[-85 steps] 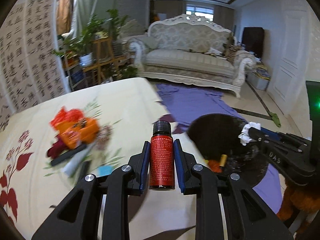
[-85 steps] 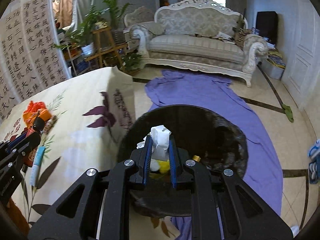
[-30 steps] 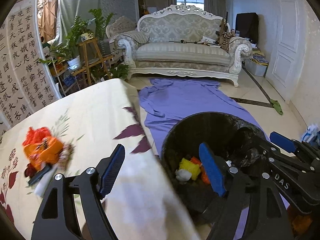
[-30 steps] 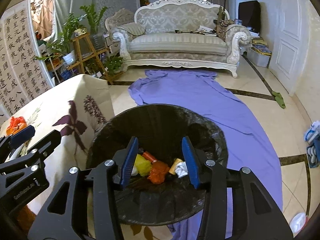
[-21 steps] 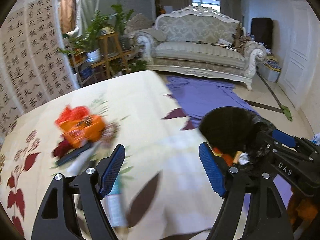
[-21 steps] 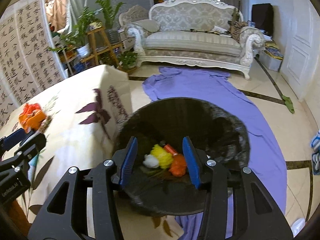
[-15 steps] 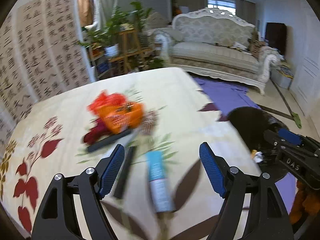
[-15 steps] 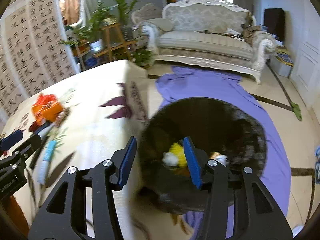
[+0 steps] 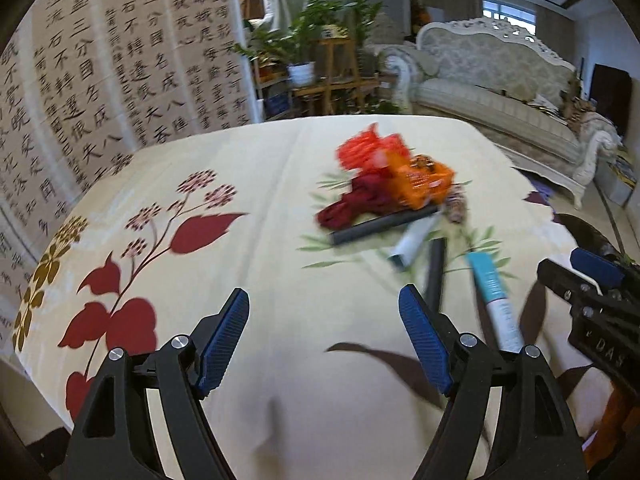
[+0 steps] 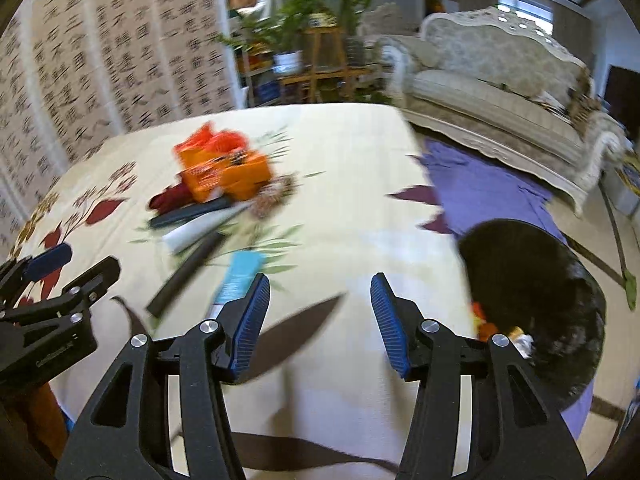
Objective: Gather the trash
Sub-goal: 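Return to the bed and grasp the blue-white toothpaste tube with the right gripper, then grasp the black foam tube with the left gripper while the right holds the toothpaste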
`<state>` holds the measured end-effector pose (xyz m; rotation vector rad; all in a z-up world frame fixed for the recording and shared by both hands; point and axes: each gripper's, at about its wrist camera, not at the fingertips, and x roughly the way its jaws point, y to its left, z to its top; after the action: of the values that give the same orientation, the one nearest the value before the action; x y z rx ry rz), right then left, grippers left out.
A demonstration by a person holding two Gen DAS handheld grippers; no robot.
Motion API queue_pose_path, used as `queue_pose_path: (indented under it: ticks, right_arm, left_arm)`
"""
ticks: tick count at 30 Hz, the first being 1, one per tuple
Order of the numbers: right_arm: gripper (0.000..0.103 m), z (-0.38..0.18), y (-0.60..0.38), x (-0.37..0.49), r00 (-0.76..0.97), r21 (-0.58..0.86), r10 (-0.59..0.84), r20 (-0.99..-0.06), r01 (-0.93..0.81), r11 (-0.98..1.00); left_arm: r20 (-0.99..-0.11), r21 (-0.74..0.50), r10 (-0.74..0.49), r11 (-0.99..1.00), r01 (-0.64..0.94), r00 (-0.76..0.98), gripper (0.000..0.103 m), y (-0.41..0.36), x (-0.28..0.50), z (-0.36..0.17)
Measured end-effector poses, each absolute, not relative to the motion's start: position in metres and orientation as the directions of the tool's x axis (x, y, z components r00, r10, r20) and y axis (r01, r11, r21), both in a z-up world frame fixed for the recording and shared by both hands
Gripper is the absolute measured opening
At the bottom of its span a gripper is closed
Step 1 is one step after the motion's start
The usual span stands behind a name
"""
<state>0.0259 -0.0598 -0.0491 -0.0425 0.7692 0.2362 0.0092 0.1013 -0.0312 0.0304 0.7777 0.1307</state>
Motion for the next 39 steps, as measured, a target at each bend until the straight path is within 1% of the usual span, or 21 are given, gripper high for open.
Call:
queue_pose_path:
  ticks: [6, 8, 10, 11, 12, 13, 22, 24, 26, 27, 29, 31, 32, 34, 35, 39]
  right_arm:
    - [0.05, -0.06, -0.028, 0.024, 0.649, 0.02, 0.223, -0.728, -0.305, 0.952]
    - [0.043, -0.064, -0.023, 0.024, 0.633, 0.011, 0.223, -0.741, -0.321, 0.947]
    - [0.029, -0.068, -0.019, 0.024, 0.62, -0.002, 0.216, -0.755, -0.331, 0.944]
    - [0.026, -0.069, -0.019, 0.024, 0.621, -0.008, 0.21, -0.755, -0.33, 0.944]
    - [0.021, -0.069, -0.02, 0.024, 0.625, -0.017, 0.204, -0.753, -0.328, 0.944]
    - [0.018, -0.069, -0.022, 0.024, 0.625, -0.019, 0.202, -0.754, -0.328, 0.944]
    - [0.018, -0.068, -0.054, 0.038, 0.637, -0.007, 0.165, -0.753, -0.258, 0.966]
    - [0.018, -0.069, -0.062, 0.041, 0.64, 0.0, 0.157, -0.752, -0.238, 0.971]
    - [0.018, -0.069, -0.068, 0.043, 0.642, 0.008, 0.156, -0.751, -0.227, 0.974]
    - [0.018, -0.069, -0.069, 0.043, 0.642, 0.013, 0.159, -0.75, -0.226, 0.974]
    - [0.018, -0.07, -0.071, 0.044, 0.643, 0.02, 0.165, -0.748, -0.226, 0.974]
    - [0.018, -0.07, -0.072, 0.043, 0.644, 0.022, 0.168, -0.746, -0.229, 0.973]
    - [0.018, -0.071, -0.072, 0.044, 0.644, 0.026, 0.172, -0.745, -0.23, 0.973]
    - [0.018, -0.072, -0.074, 0.045, 0.644, 0.035, 0.18, -0.743, -0.231, 0.972]
    - [0.018, -0.071, -0.075, 0.044, 0.644, 0.038, 0.182, -0.743, -0.231, 0.972]
    - [0.018, -0.071, -0.076, 0.043, 0.646, 0.041, 0.187, -0.74, -0.233, 0.972]
  left_arm:
    - [-0.708, 0.051, 0.124, 0.991, -0.125, 0.695, 0.075, 0.114, 0.008, -0.037]
    - [-0.711, 0.042, 0.114, 0.992, -0.12, 0.694, 0.075, 0.114, 0.009, -0.038]
    - [-0.713, 0.037, 0.104, 0.993, -0.112, 0.694, 0.075, 0.113, 0.009, -0.039]
    - [-0.713, 0.035, 0.101, 0.993, -0.109, 0.693, 0.075, 0.112, 0.009, -0.04]
    - [-0.714, 0.034, 0.097, 0.994, -0.104, 0.693, 0.075, 0.11, 0.01, -0.04]
    - [-0.714, 0.034, 0.093, 0.995, -0.098, 0.694, 0.075, 0.108, 0.011, -0.04]
    - [-0.718, 0.023, 0.036, 0.999, -0.028, 0.696, 0.075, 0.083, 0.021, -0.039]
    - [-0.725, 0.015, 0.017, 1.0, -0.009, 0.689, 0.071, 0.077, 0.025, -0.04]
    - [-0.733, 0.02, 0.009, 1.0, 0.008, 0.68, 0.063, 0.07, 0.029, -0.042]
    - [-0.736, 0.022, 0.007, 1.0, 0.013, 0.677, 0.061, 0.068, 0.03, -0.043]
    - [-0.748, 0.027, 0.0, 0.999, 0.031, 0.664, 0.05, 0.062, 0.034, -0.047]
    - [-0.758, 0.029, -0.007, 0.999, 0.045, 0.652, 0.043, 0.058, 0.036, -0.05]
    - [-0.762, 0.032, -0.01, 0.998, 0.054, 0.647, 0.041, 0.055, 0.036, -0.051]
    - [-0.767, 0.042, -0.01, 0.997, 0.066, 0.642, 0.041, 0.052, 0.037, -0.053]
    - [-0.769, 0.046, -0.011, 0.996, 0.072, 0.639, 0.037, 0.05, 0.037, -0.054]
    - [-0.768, 0.054, -0.01, 0.995, 0.081, 0.64, 0.028, 0.047, 0.038, -0.054]
